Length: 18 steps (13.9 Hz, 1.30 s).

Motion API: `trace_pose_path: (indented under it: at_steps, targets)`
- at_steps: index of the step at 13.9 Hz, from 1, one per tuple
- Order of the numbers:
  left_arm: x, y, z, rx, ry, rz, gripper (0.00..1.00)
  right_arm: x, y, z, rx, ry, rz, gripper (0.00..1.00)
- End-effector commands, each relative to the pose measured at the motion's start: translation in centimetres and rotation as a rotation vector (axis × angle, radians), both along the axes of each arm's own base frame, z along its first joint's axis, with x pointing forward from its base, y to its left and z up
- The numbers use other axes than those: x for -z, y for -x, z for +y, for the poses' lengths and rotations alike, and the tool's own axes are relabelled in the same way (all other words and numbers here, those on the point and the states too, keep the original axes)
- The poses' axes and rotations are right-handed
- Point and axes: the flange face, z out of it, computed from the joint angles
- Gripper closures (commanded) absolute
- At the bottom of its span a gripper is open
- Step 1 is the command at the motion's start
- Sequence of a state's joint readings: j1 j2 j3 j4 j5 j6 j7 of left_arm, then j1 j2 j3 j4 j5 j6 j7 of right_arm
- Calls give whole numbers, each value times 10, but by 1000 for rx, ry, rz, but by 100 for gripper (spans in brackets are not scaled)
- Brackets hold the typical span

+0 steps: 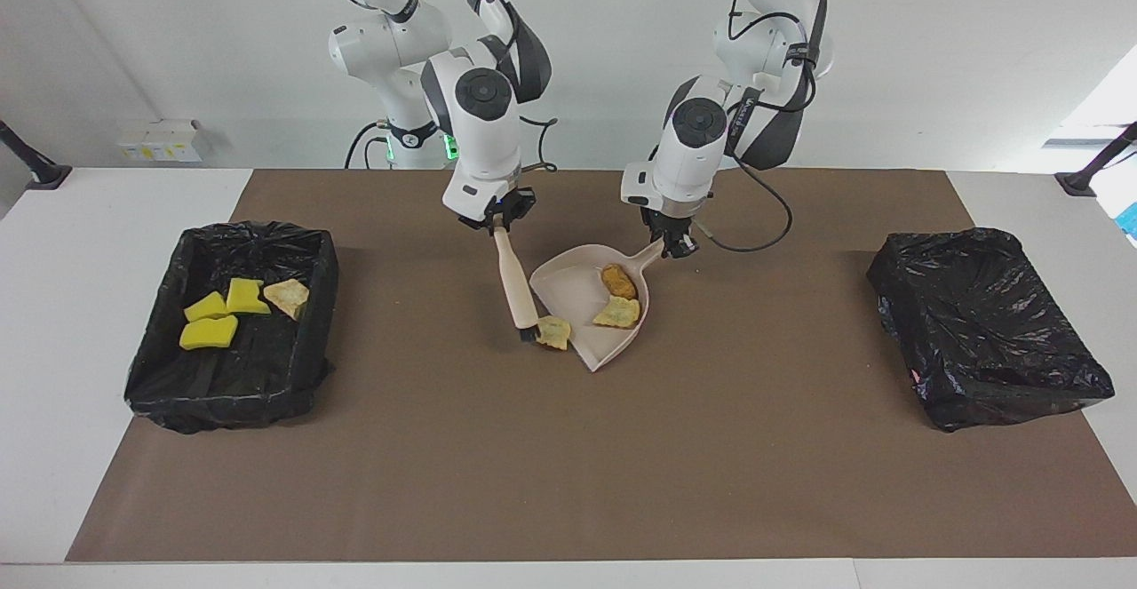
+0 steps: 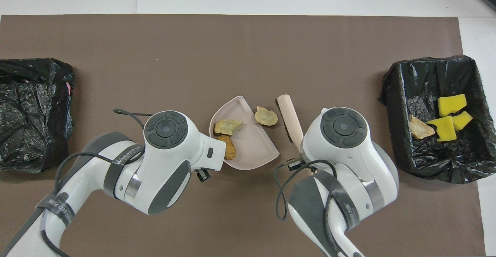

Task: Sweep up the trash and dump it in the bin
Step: 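Sweep the remaining bread into the dustpan with the right gripper's brush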

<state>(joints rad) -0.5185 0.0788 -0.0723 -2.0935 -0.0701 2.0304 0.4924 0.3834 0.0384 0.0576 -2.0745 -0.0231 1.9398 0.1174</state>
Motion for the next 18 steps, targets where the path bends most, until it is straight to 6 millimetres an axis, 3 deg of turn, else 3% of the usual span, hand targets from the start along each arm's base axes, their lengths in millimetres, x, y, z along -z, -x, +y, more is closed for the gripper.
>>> trace_pose_path:
  at_steps: [1,3,5,8,10,15,18]
  targets:
    - [-2,4,3,-25,15,-20,100,19,-34,-3,-123,50,-16,100]
    - [-1,5,3,-27,14,-19,100,37,-50,5,-163,59,1,100]
    - [1,7,5,-27,13,-20,100,45,-45,18,-237,45,26,100]
    - [3,8,6,-29,11,-17,100,39,-13,56,-243,-59,96,100]
    - [3,7,7,-30,10,-16,100,14,16,87,-241,-106,126,100]
    - [3,-6,25,-138,0,-15,100,-42,34,73,-225,-89,127,100]
    - [2,-10,30,-191,-7,-16,100,-54,37,53,-149,-57,164,100]
